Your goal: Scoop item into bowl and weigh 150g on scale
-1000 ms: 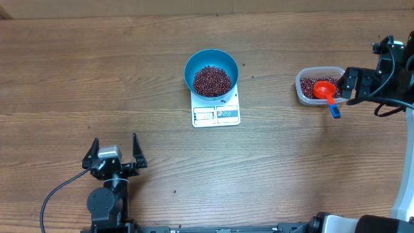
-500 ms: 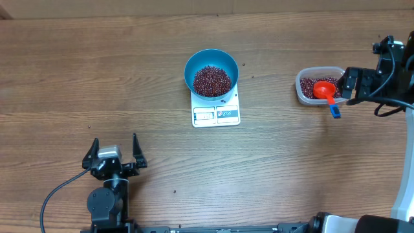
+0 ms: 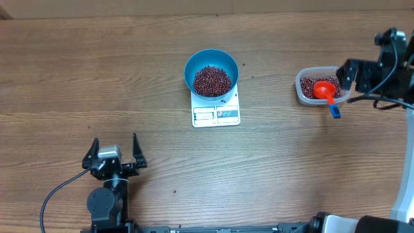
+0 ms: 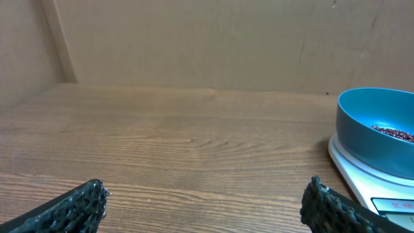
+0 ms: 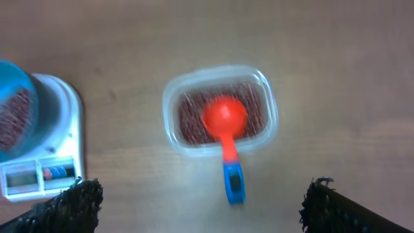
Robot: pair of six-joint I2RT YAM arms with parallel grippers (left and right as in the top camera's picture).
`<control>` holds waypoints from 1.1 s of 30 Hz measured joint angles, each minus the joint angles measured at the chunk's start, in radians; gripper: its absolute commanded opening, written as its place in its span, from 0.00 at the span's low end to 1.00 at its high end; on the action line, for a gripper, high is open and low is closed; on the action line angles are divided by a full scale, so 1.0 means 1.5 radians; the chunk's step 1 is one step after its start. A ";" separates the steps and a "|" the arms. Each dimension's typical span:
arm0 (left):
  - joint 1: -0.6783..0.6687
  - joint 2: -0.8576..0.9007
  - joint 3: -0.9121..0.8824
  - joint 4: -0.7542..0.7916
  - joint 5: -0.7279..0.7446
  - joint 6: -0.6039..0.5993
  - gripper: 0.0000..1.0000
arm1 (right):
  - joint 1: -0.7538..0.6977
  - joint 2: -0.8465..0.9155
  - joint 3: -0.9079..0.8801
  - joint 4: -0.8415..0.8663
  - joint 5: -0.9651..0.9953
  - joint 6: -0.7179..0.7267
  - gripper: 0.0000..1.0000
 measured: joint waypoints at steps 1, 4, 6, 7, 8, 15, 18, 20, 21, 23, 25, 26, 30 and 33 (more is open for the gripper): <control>0.000 0.000 0.000 0.000 0.000 0.000 0.99 | 0.001 -0.007 -0.008 0.025 -0.014 0.000 1.00; 0.000 0.000 0.000 0.000 0.000 0.000 1.00 | 0.008 -0.055 -0.065 0.108 -0.056 0.001 1.00; 0.000 0.000 0.000 0.000 0.000 0.000 0.99 | 0.016 -0.090 -0.106 0.168 -0.079 0.002 1.00; 0.000 0.000 0.000 0.000 0.000 0.000 0.99 | 0.024 -0.112 -0.137 0.216 -0.092 0.002 1.00; 0.000 0.000 0.000 0.000 0.000 0.000 0.99 | 0.030 -0.131 -0.163 0.255 -0.102 0.002 1.00; 0.000 0.000 0.000 0.000 0.000 0.000 0.99 | 0.085 -0.268 -0.409 0.553 -0.144 0.043 1.00; 0.000 0.000 0.000 0.000 0.000 0.000 0.99 | 0.088 -0.317 -0.512 0.667 -0.150 0.089 1.00; 0.000 0.000 0.000 0.000 0.000 0.000 0.99 | 0.088 -0.345 -0.569 0.717 -0.150 0.118 1.00; 0.000 0.000 0.000 0.000 0.000 0.000 0.99 | 0.088 -0.361 -0.605 0.759 -0.150 0.132 1.00; 0.000 0.000 0.000 0.000 0.000 0.000 0.99 | 0.088 -0.388 -0.659 0.814 -0.151 0.152 1.00; 0.000 0.000 0.000 0.000 0.000 0.000 0.99 | 0.088 -0.416 -0.713 0.867 -0.151 0.166 1.00; 0.000 0.000 0.000 0.000 0.000 0.000 0.99 | 0.088 -0.431 -0.738 0.891 -0.151 0.172 1.00; 0.000 0.000 0.000 0.000 0.000 0.000 0.99 | 0.089 -0.485 -0.833 0.976 -0.151 0.185 1.00; 0.000 0.000 0.000 0.000 0.000 0.000 0.99 | 0.088 -0.520 -0.891 1.014 -0.151 0.190 1.00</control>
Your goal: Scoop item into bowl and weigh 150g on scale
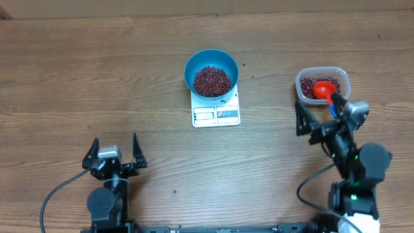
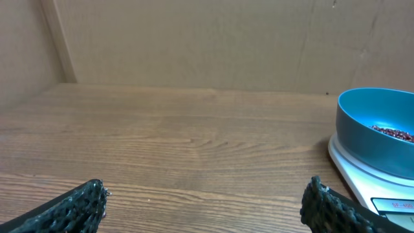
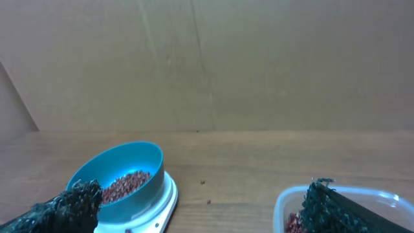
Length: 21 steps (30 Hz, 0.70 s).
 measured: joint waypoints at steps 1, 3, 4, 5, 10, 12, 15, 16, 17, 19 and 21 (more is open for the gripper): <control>0.000 0.000 0.000 0.000 0.000 0.000 0.99 | 0.000 -0.011 -0.018 0.009 0.001 0.004 1.00; 0.000 0.000 0.000 0.000 0.000 0.000 0.99 | 0.000 -0.032 -0.053 0.023 0.006 0.020 1.00; 0.000 0.000 0.000 0.000 0.000 0.000 0.99 | 0.000 -0.042 -0.071 0.027 0.014 0.032 1.00; 0.000 0.000 0.000 0.000 0.000 0.000 0.99 | 0.000 -0.051 -0.085 0.030 0.021 0.042 1.00; 0.000 0.000 0.000 0.000 0.000 0.000 0.99 | 0.000 -0.095 -0.156 0.044 0.054 0.086 1.00; 0.000 0.000 0.000 0.000 0.000 0.000 0.99 | 0.000 -0.114 -0.170 0.020 0.060 0.094 1.00; 0.000 0.000 0.000 0.000 0.000 0.000 0.99 | 0.000 -0.142 -0.170 -0.016 0.067 0.099 1.00; 0.000 0.000 0.000 0.000 0.000 0.000 0.99 | 0.000 -0.154 -0.170 -0.032 0.068 0.100 1.00; 0.000 0.000 0.000 0.000 0.000 0.000 0.99 | 0.000 -0.171 -0.170 -0.051 0.070 0.101 1.00; 0.000 0.000 0.000 0.000 0.000 0.000 0.99 | 0.000 -0.194 -0.170 -0.087 0.071 0.103 1.00; 0.000 0.000 0.000 0.000 0.000 0.000 0.99 | 0.000 -0.225 -0.170 -0.133 0.073 0.105 1.00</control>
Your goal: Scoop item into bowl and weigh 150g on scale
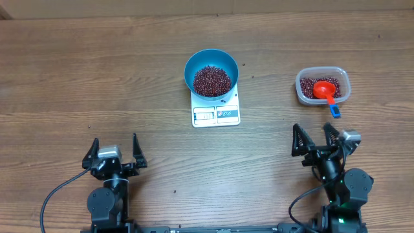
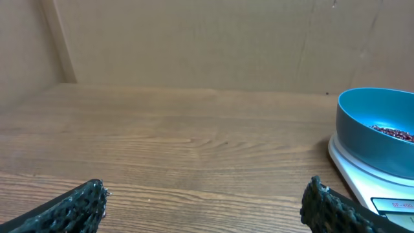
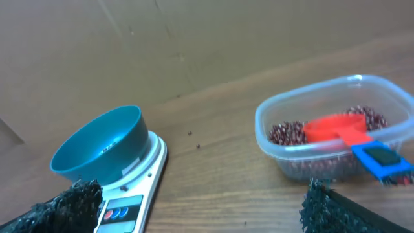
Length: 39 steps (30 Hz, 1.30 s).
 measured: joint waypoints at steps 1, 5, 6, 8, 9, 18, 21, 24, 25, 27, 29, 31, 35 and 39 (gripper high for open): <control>0.000 0.000 0.000 0.000 0.000 0.000 1.00 | 0.001 -0.014 0.000 -0.020 0.003 0.000 1.00; 0.000 0.000 0.000 0.000 0.000 0.000 0.99 | 0.017 -0.062 0.000 -0.092 0.025 0.002 1.00; 0.000 0.000 0.000 0.000 0.000 0.000 0.99 | 0.024 -0.076 0.000 -0.113 0.035 0.002 1.00; 0.000 0.000 0.000 0.000 0.000 0.000 0.99 | 0.034 -0.099 0.000 -0.142 0.045 0.002 1.00; 0.000 0.000 0.000 0.000 0.000 0.000 0.99 | 0.036 -0.111 0.000 -0.145 0.052 0.002 1.00; 0.000 0.000 0.000 0.000 0.000 0.000 0.99 | 0.038 -0.198 0.000 -0.145 0.068 0.002 1.00; 0.000 0.000 0.000 0.000 0.000 0.000 0.99 | 0.038 -0.221 0.000 -0.145 0.069 0.002 1.00; 0.000 0.000 0.000 0.000 0.000 0.000 0.99 | 0.038 -0.227 0.000 -0.145 0.069 0.002 1.00; 0.000 0.000 0.000 0.000 0.000 0.000 0.99 | 0.038 -0.227 0.000 -0.145 0.069 0.002 1.00; 0.000 0.000 0.000 0.000 0.000 0.000 0.99 | 0.038 -0.227 0.000 -0.146 0.069 0.002 1.00; 0.000 0.000 0.000 0.000 0.000 0.000 0.99 | 0.038 -0.227 0.000 -0.145 0.070 0.002 1.00; 0.000 0.000 0.000 0.000 0.000 0.000 0.99 | 0.038 -0.227 0.000 -0.146 0.076 0.002 1.00; 0.000 0.000 0.000 0.000 0.000 0.000 0.99 | 0.038 -0.227 0.000 -0.148 0.102 0.008 1.00; 0.000 0.000 0.000 0.000 0.000 0.000 0.99 | 0.039 -0.227 0.000 -0.154 0.145 0.036 1.00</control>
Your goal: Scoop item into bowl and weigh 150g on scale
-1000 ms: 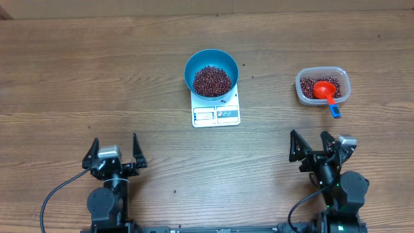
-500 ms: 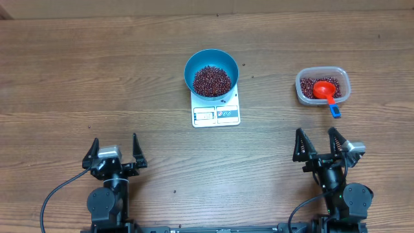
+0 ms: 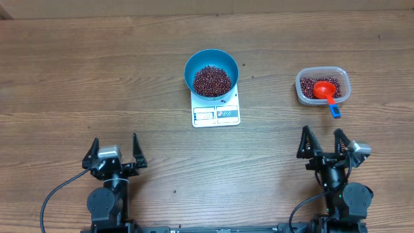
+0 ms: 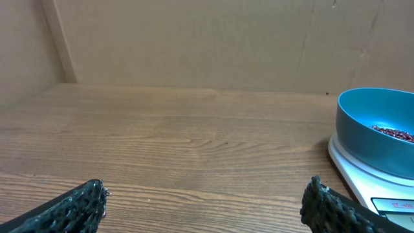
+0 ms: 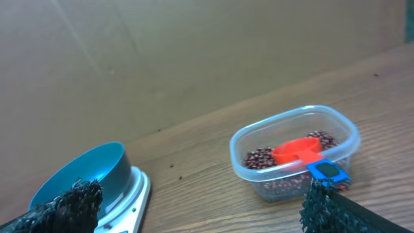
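A blue bowl holding red beans sits on a white scale at mid table. At the right, a clear tub of beans holds a red scoop whose blue handle end hangs over the near rim. My right gripper stands open near the front edge, well short of the tub, nothing between its fingers. My left gripper stands open at the front left, empty. The right wrist view shows the tub and the bowl ahead.
A few loose beans lie on the wood to the right of the bowl. A brown cardboard wall closes the far side of the table.
My right gripper has drawn a little further back and to the right, toward the front edge. The left gripper, bowl, scale, tub and scoop have not moved.
My right gripper stood open over the bean tub, the scoop lying in it. Then it was just in front of the tub, then farther back near the front edge, and now at rest there. The left arm stayed still throughout.
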Robot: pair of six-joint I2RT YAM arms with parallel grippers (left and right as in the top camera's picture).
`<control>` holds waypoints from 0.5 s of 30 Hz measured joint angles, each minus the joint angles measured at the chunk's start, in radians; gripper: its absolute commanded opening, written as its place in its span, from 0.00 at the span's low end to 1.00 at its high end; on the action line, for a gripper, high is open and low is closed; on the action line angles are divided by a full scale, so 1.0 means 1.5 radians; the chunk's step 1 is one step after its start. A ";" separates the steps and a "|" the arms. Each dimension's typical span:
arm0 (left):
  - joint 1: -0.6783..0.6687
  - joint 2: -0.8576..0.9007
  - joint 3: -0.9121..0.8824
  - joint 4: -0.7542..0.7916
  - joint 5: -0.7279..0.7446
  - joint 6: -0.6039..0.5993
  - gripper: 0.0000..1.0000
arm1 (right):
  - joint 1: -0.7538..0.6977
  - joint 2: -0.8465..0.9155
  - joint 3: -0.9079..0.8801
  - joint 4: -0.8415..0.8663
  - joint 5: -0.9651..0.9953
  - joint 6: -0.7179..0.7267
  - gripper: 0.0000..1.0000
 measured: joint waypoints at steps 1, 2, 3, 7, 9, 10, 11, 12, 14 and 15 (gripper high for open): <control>0.000 0.000 0.000 0.000 0.000 0.000 0.99 | 0.001 0.000 0.000 -0.001 0.006 0.004 1.00; 0.000 0.000 0.000 0.000 0.000 0.000 0.99 | 0.005 0.000 0.000 -0.001 0.017 0.006 1.00; 0.000 0.000 0.000 0.000 0.000 0.000 0.99 | 0.010 0.000 0.000 -0.001 0.021 0.005 1.00; 0.000 0.000 0.000 0.000 0.000 0.000 0.99 | 0.040 0.000 0.000 -0.001 0.034 -0.011 1.00; 0.000 0.000 0.000 0.000 0.000 0.000 0.99 | 0.058 0.000 0.000 -0.001 0.035 -0.027 1.00; 0.000 0.000 0.000 0.000 0.000 0.000 0.99 | 0.066 0.000 0.000 -0.001 0.035 -0.036 1.00; 0.000 0.000 0.000 0.000 0.000 0.000 0.99 | 0.074 0.000 0.000 -0.001 0.036 -0.047 1.00; 0.000 0.000 0.000 0.000 0.000 0.000 0.99 | 0.079 0.000 0.000 -0.002 0.036 -0.054 1.00; 0.000 0.000 0.000 0.000 0.000 0.000 0.99 | 0.085 0.000 0.000 -0.001 0.037 -0.069 1.00; 0.000 0.000 0.000 0.000 0.000 0.000 0.99 | 0.086 0.000 0.000 -0.001 0.037 -0.074 1.00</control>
